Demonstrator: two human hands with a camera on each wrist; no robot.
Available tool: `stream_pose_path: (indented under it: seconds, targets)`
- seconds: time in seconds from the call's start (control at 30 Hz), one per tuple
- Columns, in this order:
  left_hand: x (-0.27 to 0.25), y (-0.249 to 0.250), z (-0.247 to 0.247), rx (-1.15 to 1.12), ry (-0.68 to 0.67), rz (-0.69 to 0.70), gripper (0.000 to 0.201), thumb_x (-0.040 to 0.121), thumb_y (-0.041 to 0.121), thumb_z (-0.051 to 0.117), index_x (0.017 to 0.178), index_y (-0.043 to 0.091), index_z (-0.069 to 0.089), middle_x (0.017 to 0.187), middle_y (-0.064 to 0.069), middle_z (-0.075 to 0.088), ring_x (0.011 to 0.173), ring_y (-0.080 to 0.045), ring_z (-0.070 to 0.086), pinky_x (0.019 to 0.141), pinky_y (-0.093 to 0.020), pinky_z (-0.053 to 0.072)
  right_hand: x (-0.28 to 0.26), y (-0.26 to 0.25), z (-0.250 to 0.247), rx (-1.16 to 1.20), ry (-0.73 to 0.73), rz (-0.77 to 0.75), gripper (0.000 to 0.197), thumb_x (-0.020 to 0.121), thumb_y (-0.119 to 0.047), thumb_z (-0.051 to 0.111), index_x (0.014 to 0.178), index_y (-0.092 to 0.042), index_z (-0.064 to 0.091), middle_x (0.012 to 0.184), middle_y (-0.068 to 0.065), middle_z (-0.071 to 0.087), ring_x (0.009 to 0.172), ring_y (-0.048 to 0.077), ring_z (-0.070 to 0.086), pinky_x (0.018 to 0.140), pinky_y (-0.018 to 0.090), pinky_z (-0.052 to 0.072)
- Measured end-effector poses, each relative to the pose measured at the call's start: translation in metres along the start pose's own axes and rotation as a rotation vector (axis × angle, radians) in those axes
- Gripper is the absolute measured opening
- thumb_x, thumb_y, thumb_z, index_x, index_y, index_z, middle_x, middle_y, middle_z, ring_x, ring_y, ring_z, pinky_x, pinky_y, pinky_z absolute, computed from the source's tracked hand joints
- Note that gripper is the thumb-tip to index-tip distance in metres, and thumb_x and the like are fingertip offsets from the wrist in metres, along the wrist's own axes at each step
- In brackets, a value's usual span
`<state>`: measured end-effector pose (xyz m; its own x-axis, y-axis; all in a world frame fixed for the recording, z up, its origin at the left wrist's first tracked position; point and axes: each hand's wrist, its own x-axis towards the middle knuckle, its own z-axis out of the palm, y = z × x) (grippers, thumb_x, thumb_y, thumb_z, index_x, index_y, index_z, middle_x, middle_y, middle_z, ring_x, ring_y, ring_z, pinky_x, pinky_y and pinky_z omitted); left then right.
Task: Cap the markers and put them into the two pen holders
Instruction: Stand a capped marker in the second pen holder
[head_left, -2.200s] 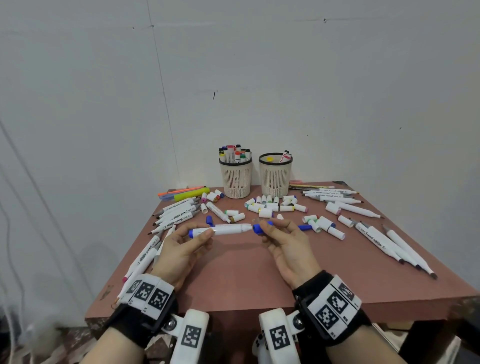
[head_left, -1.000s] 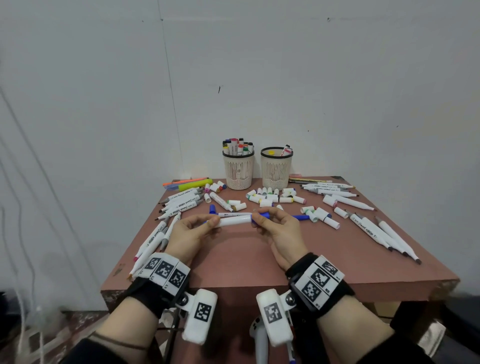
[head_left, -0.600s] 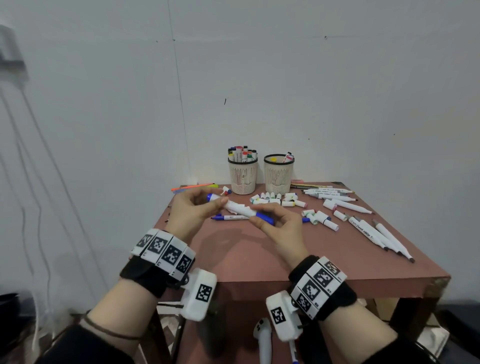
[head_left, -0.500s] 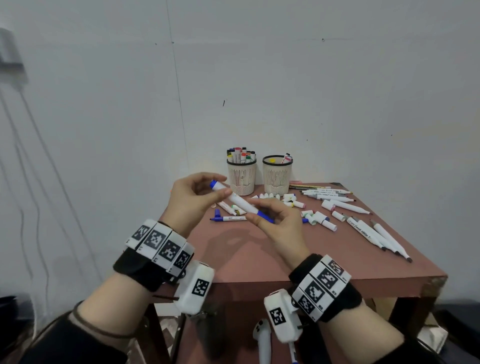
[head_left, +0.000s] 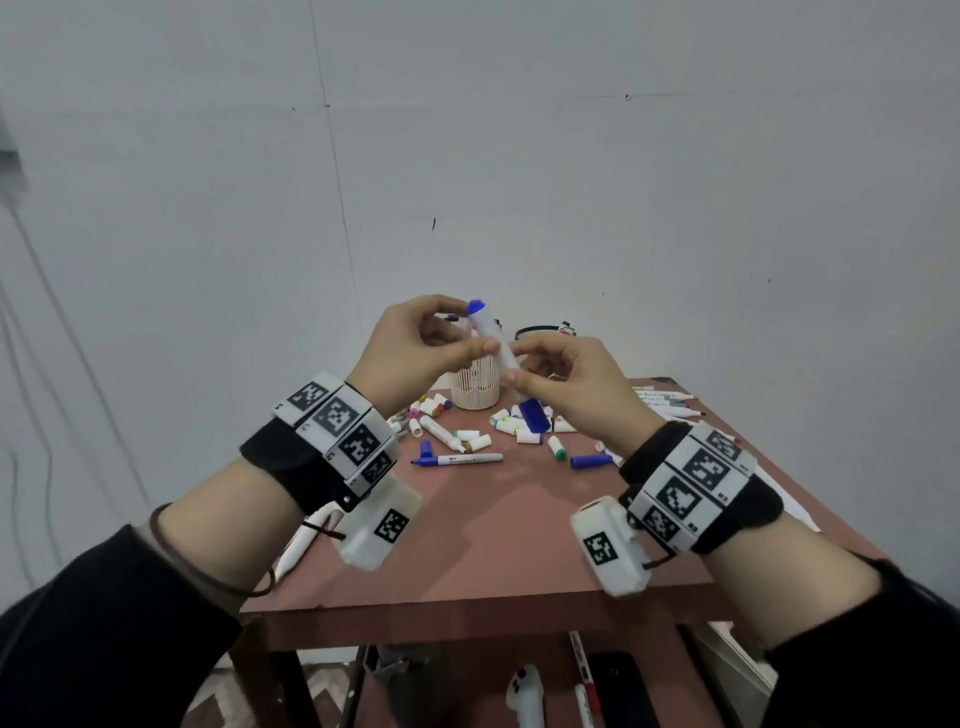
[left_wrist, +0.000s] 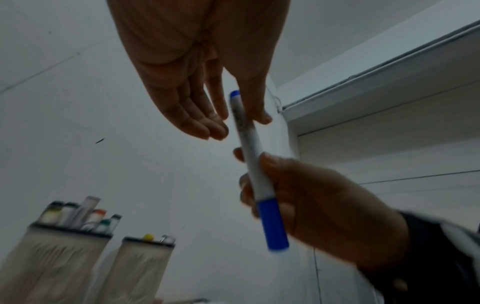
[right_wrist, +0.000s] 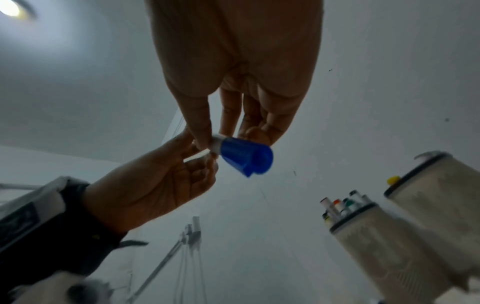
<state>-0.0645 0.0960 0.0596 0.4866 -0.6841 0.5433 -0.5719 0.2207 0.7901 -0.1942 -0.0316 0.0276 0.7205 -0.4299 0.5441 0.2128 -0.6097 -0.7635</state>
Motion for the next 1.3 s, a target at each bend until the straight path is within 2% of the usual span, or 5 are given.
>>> stream_pose_path:
  seconds: [0.2, 0.4, 0.73, 1.03, 1.3]
  targets:
    - [0.022, -0.065, 0.009, 0.416, -0.260, -0.176, 0.026, 0.068, 0.026, 0.084, 0.088, 0.019, 0.069, 0.083, -0.006, 0.071, 0.074, -0.013, 0.063, 0.075, -0.029, 0.052, 0.050, 0.023, -0.026, -0.049, 0.113, 0.042, 0.024, 0.083, -0.010, 0.069, 0.105, -0.016, 0.060, 0.085, 0.005, 0.066, 0.073, 0.020, 0.065, 0.070, 0.031, 0.055]
    - [0.039, -0.111, 0.027, 0.854, -0.618, -0.159, 0.027, 0.081, 0.024, 0.072, 0.106, 0.015, 0.068, 0.103, 0.000, 0.068, 0.083, -0.006, 0.056, 0.060, -0.006, 0.038, 0.094, 0.051, -0.039, -0.170, 0.167, 0.075, 0.030, 0.082, -0.006, 0.064, 0.108, -0.016, 0.053, 0.095, 0.002, 0.062, 0.077, 0.020, 0.068, 0.071, 0.028, 0.055]
    - [0.062, -0.138, 0.050, 1.017, -0.828, -0.147, 0.032, 0.085, 0.040, 0.067, 0.104, 0.015, 0.069, 0.102, -0.001, 0.069, 0.095, -0.017, 0.063, 0.082, -0.024, 0.050, 0.140, 0.091, -0.040, -0.226, 0.367, 0.057, 0.038, 0.090, -0.008, 0.054, 0.125, -0.013, 0.039, 0.088, -0.001, 0.054, 0.069, 0.013, 0.062, 0.054, 0.024, 0.052]
    - [0.058, -0.133, 0.055, 1.180, -0.892, -0.132, 0.041, 0.090, 0.045, 0.057, 0.098, 0.007, 0.068, 0.097, -0.008, 0.068, 0.089, -0.024, 0.062, 0.074, -0.032, 0.051, 0.161, 0.117, -0.038, -0.389, 0.307, 0.066, 0.041, 0.091, -0.004, 0.050, 0.129, -0.012, 0.039, 0.085, 0.005, 0.055, 0.080, 0.028, 0.063, 0.069, 0.041, 0.056]
    - [0.045, -0.086, 0.041, 0.801, -0.535, -0.111, 0.021, 0.085, 0.025, 0.063, 0.099, 0.010, 0.066, 0.088, -0.004, 0.068, 0.073, -0.010, 0.055, 0.060, -0.017, 0.042, 0.155, 0.132, -0.037, -0.467, 0.239, 0.015, 0.042, 0.091, -0.003, 0.050, 0.129, -0.021, 0.043, 0.076, 0.009, 0.056, 0.070, 0.029, 0.060, 0.070, 0.045, 0.056]
